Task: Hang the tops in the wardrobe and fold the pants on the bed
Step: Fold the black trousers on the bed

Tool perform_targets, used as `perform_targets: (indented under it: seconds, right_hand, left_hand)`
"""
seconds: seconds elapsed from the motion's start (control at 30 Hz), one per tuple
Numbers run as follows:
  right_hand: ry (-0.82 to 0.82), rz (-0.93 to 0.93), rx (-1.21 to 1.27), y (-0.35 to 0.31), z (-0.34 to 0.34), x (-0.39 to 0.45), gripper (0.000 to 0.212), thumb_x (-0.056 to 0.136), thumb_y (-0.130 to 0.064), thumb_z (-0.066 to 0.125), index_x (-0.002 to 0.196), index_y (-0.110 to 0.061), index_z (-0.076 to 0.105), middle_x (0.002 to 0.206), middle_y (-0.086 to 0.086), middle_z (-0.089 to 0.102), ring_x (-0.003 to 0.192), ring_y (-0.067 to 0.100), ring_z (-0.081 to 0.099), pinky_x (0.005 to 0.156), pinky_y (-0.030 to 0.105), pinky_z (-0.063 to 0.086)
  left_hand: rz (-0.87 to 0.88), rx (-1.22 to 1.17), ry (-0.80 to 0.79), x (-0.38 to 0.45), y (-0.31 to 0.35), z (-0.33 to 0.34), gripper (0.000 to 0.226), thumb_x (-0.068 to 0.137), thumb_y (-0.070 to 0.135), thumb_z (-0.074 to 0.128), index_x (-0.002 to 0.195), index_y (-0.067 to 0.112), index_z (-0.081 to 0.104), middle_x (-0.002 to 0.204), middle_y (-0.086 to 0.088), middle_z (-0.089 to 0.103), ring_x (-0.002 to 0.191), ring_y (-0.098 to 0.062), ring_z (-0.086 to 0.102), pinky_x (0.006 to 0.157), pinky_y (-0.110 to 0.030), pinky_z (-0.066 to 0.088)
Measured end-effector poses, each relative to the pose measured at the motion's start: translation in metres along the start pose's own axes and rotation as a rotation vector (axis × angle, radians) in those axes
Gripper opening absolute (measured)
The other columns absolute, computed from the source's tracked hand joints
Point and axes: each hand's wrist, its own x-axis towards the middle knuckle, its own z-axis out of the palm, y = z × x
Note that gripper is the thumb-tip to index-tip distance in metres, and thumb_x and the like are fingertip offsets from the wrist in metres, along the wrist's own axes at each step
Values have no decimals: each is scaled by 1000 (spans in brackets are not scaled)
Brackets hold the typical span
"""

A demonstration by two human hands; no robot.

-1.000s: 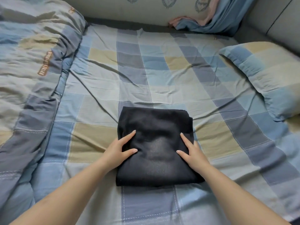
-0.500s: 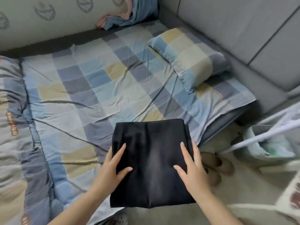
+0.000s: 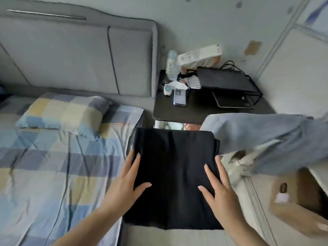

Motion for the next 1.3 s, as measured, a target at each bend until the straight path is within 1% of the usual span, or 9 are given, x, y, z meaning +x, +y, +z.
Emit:
perform_targets:
  seconds: [0.1,0.23,0.3,0.37,0.5,0.8,0.93,1.13,1.3]
  right_hand:
    - [97,135,-26,36,-48,-37,65,68,-17,83,128,-10,59,151,11,32,121,8,51,69,3,44]
    - [253,395,-69,103,-114,-119,64,66,-17,86,125,-11,62,147,12,38,122,25,56,73,28,59]
    - [307,476,-75,129,-131,-153,64,67,-19,86,126,-14,61,150,6,32,124,16,53,72,17,54]
    - [343,596,-124,164,-151,-193,63,81,-32,73,138,-25,47,156,-9,7,135,1,34,81,6,45]
    - [330,811,-188,221,-179,-244,61,93,-46,50,147,-34,25,152,-20,-22,132,-14,15,85,-1,29]
    - [341,1068,-153,319,-191,-246,61,95,-44,48,149,-29,25,152,-18,-25,129,-3,41,91,9,40]
    - [391,1156,-162,386,-189,-222,60,94,-38,53,148,-27,28,153,-16,-23,137,7,34,96,16,42]
    - [458,1341,-278,484,-229,-199,58,99,-38,38,151,-28,14,143,-16,-42,138,8,32,89,14,45]
    - [678,1462,-405,556,-267,-202,58,91,-14,59,145,-16,37,158,-2,-3,132,21,42,98,21,38]
  left_hand:
    - [173,-33,-107,21,58,31,88,78,57,54,142,44,-6,151,32,-19,107,14,46,77,-5,39]
    - [381,-88,-282,44,153,114,96,78,41,72,146,35,4,156,24,-6,113,-2,56,80,-16,48]
    - [490,-106,-366,52,190,148,96,80,41,70,145,35,0,155,25,-10,133,0,36,90,-14,44]
    - [587,-95,-480,58,238,197,95,83,46,64,142,39,-10,150,31,-21,137,6,18,97,-14,38]
    - [670,-51,-627,69,317,277,94,86,51,58,137,39,-20,146,30,-30,129,9,19,101,-20,39]
    - [879,-104,-773,126,397,407,91,85,44,64,144,32,-5,153,22,-15,136,3,12,105,-16,25]
    - [1007,-79,-890,177,446,484,95,83,36,69,144,27,-2,154,15,-11,140,-8,25,98,-12,34]
    - [1109,-83,-978,230,548,583,90,87,34,65,152,21,5,151,18,-22,138,-17,37,100,-32,45]
    - [1233,-190,-939,237,635,653,88,87,37,65,152,24,8,154,20,-20,124,-20,52,90,-28,52]
